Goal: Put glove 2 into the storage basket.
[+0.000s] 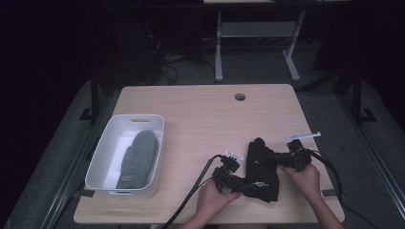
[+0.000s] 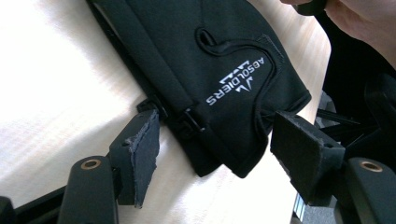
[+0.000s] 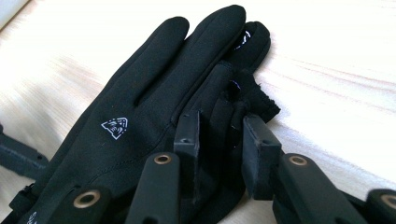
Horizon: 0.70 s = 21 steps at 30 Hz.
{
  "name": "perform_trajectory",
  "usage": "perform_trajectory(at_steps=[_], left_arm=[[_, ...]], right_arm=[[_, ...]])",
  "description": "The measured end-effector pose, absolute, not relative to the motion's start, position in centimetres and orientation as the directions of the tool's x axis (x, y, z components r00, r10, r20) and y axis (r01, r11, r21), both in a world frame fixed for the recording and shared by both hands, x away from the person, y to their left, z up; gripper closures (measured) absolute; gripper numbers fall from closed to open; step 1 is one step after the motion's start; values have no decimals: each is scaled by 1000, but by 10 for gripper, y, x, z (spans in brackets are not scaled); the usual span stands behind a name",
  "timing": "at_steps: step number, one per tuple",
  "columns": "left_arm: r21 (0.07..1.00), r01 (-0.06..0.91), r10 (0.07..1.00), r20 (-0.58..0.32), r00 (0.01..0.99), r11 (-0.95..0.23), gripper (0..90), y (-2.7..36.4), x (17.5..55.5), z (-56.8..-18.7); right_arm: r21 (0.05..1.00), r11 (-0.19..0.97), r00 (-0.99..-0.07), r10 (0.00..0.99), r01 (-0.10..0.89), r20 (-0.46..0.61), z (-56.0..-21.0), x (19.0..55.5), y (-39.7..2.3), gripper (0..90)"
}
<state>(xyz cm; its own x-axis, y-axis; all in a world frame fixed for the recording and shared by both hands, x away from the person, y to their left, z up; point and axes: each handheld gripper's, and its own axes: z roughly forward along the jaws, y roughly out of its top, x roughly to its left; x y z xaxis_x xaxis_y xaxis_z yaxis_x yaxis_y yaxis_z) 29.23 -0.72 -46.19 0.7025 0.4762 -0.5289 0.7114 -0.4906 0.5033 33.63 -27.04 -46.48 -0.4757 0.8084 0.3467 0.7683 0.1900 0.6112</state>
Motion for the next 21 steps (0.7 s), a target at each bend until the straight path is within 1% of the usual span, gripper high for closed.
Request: perform_trajectory(at_steps=[1, 4, 6, 8, 10, 12, 14, 18, 21], left_arm=[[511, 701, 477, -513, 713, -497, 315, -10, 290, -462], [533, 676, 493, -464, 736, -508, 374, -20, 284, -461], [556, 640, 499, -406, 766, -530, 451, -26, 281, -460], [588, 597, 501, -341, 795, -546, 575, -32, 279, -462], [601, 571, 497, -309, 811, -559, 648, -38, 279, -462], [589, 567, 492, -305, 815, -575, 712, -41, 282, -462], [577, 585, 492, -330, 806, -570, 749, -40, 285, -461], [568, 594, 481, -356, 801, -570, 759, -28, 292, -458], [574, 613, 490, -376, 786, -543, 761, -16, 296, -452]], right_arm=[[612, 189, -475, 809, 768, 345, -465, 336, -270, 700], [614, 180, -471, 809, 768, 352, -466, 335, -271, 702], [615, 179, -471, 809, 768, 352, -466, 335, -271, 705], [616, 170, -465, 810, 769, 357, -466, 334, -272, 709], [618, 172, -462, 816, 767, 347, -465, 334, -273, 715], [618, 168, -457, 820, 768, 346, -464, 333, -274, 720], [623, 166, -459, 819, 765, 344, -463, 332, -276, 729], [629, 150, -462, 807, 762, 367, -458, 330, -281, 759], [633, 133, -466, 791, 763, 396, -454, 328, -282, 768]])
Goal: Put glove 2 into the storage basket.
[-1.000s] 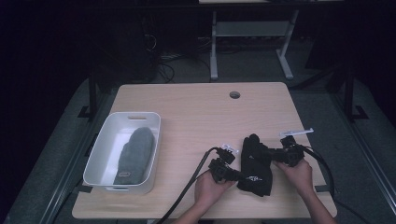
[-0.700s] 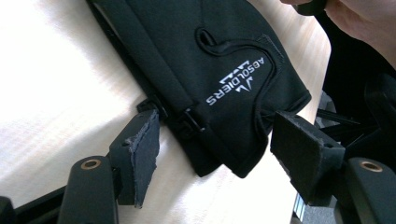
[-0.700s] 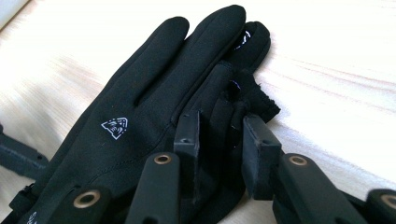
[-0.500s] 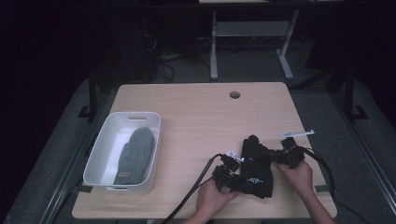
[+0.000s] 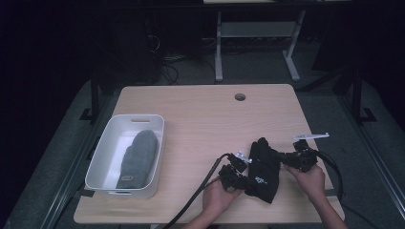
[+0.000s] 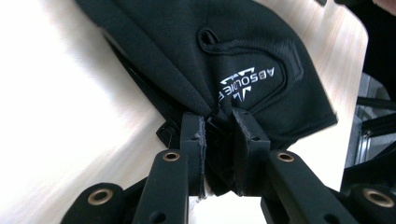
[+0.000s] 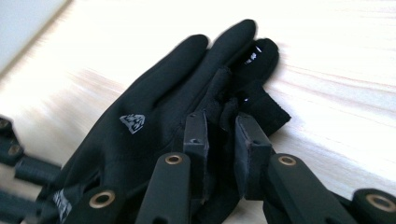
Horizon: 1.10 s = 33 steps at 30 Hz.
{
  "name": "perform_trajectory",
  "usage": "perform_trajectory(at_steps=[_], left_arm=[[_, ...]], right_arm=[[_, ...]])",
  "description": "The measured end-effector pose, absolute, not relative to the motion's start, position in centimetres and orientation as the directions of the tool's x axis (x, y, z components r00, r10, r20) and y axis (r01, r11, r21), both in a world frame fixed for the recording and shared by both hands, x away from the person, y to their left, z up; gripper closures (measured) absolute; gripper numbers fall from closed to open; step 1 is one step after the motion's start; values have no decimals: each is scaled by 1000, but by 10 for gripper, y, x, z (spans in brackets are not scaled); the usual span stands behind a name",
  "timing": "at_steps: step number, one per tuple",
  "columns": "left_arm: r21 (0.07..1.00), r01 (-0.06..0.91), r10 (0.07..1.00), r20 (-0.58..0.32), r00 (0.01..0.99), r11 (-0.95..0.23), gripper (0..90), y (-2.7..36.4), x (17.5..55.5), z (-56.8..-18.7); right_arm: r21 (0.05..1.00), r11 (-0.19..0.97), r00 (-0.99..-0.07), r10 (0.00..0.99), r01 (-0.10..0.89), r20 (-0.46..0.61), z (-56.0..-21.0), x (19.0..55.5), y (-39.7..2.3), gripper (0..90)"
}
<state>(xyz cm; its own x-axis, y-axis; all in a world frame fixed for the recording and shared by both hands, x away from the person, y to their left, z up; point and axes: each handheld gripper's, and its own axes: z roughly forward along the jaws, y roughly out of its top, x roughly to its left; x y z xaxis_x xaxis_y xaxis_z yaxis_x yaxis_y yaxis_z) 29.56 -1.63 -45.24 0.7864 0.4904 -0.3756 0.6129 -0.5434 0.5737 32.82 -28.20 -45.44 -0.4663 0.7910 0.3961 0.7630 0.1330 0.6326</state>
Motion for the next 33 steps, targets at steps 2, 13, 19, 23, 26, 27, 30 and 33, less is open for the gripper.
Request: perform_trajectory(at_steps=[2, 13, 19, 23, 26, 27, 30, 33], left_arm=[[571, 615, 493, -375, 785, -543, 761, -9, 297, -451], [546, 645, 484, -427, 763, -535, 764, 5, 297, -453], [548, 657, 480, -449, 754, -518, 765, 13, 300, -446], [553, 659, 484, -449, 751, -510, 765, 20, 301, -439], [535, 651, 469, -451, 759, -538, 762, 19, 302, -443], [521, 664, 459, -479, 748, -537, 753, 17, 301, -446], [489, 669, 469, -478, 743, -560, 494, 5, 296, -453], [503, 636, 481, -416, 772, -585, 384, -6, 287, -455]], right_arm=[[633, 121, -469, 778, 765, 418, -453, 327, -281, 772], [626, 140, -486, 764, 767, 424, -456, 324, -273, 778], [635, 105, -482, 747, 765, 457, -453, 320, -276, 778], [644, 80, -484, 731, 761, 482, -449, 319, -276, 779], [643, 100, -492, 734, 759, 467, -449, 320, -275, 780], [639, 104, -490, 739, 762, 463, -450, 320, -274, 779], [635, 116, -484, 755, 763, 443, -453, 318, -275, 780], [635, 97, -470, 758, 766, 451, -458, 314, -280, 785]])
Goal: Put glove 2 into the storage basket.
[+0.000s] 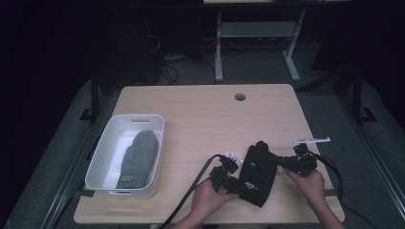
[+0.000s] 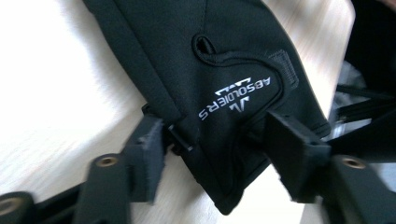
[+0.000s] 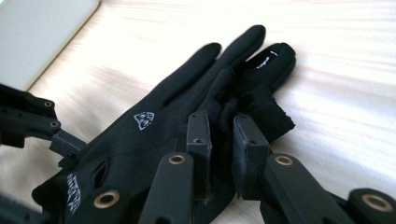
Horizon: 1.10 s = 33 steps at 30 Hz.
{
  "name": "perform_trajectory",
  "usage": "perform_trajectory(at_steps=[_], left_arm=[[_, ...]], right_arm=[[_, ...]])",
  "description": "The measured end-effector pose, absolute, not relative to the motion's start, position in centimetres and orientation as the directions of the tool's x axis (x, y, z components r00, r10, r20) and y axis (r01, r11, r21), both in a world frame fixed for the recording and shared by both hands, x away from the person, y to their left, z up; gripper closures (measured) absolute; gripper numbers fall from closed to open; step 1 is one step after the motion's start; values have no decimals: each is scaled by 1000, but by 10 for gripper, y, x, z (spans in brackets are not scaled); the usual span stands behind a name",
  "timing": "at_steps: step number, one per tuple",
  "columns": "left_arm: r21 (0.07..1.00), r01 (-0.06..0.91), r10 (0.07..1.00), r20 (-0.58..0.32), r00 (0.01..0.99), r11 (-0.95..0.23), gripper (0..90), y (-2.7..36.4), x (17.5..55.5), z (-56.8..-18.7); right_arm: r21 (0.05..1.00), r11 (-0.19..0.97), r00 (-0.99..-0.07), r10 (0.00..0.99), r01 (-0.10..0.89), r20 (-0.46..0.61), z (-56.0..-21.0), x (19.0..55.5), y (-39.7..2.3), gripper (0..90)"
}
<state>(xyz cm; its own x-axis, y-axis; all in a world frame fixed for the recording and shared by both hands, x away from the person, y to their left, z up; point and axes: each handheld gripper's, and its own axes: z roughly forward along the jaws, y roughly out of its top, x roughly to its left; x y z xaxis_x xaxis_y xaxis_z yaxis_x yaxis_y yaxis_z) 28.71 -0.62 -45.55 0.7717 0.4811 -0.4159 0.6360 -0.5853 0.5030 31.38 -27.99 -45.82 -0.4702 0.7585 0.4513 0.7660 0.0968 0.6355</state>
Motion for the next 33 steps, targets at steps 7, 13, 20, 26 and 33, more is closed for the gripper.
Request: perform_trajectory(at_steps=[7, 13, 20, 26, 33], left_arm=[[561, 472, 502, -113, 857, -680, 427, -34, 260, -455], [586, 445, 458, -138, 878, -677, 687, -41, 257, -456], [563, 568, 476, -319, 819, -600, 807, -25, 279, -458], [552, 604, 478, -373, 795, -575, 820, -12, 287, -456], [560, 616, 480, -390, 786, -553, 822, 10, 293, -446]], right_arm=[[640, 92, -460, 773, 763, 437, -466, 307, -287, 786], [645, 87, -456, 778, 759, 432, -465, 306, -288, 787], [649, 66, -457, 763, 758, 456, -460, 306, -290, 788], [647, 70, -464, 755, 759, 463, -458, 307, -289, 788], [653, 56, -478, 729, 755, 491, -452, 307, -284, 790]])
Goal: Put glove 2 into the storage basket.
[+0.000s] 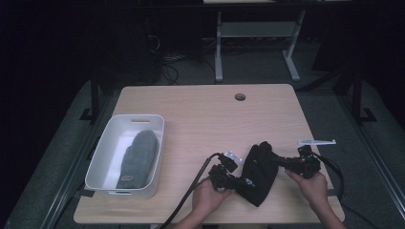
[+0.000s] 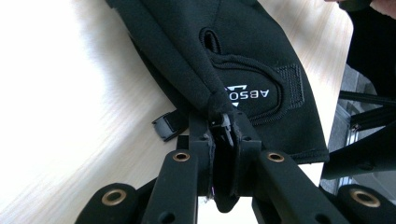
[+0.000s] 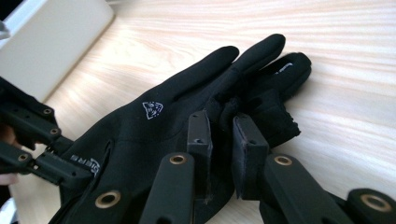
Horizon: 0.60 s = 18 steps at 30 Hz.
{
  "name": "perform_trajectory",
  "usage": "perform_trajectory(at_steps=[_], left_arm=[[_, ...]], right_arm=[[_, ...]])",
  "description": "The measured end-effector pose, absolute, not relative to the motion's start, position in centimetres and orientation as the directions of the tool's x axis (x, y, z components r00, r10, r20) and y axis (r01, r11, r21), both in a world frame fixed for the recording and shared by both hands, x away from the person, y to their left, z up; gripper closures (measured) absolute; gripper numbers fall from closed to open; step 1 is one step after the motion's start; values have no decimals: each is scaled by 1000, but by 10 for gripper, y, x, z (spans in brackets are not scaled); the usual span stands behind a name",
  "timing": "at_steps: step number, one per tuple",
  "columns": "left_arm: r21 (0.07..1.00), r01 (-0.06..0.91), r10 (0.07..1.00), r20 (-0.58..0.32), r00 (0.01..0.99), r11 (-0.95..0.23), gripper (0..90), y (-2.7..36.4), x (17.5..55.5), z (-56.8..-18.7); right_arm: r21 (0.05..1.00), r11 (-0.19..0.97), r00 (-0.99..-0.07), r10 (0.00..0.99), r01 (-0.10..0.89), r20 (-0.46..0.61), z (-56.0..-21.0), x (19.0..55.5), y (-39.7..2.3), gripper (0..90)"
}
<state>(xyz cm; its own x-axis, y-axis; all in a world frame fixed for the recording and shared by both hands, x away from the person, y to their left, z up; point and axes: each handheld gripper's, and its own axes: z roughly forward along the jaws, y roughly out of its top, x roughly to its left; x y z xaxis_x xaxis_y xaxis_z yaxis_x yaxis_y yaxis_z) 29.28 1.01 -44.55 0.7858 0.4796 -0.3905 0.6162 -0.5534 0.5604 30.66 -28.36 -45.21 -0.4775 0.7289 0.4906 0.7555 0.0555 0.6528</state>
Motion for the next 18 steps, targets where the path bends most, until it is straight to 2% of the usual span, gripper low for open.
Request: perform_trajectory(at_steps=[18], left_arm=[[606, 610, 504, -364, 783, -510, 823, 64, 293, -405]], right_arm=[[706, 101, -570, 673, 702, 471, -412, 320, -242, 791]])
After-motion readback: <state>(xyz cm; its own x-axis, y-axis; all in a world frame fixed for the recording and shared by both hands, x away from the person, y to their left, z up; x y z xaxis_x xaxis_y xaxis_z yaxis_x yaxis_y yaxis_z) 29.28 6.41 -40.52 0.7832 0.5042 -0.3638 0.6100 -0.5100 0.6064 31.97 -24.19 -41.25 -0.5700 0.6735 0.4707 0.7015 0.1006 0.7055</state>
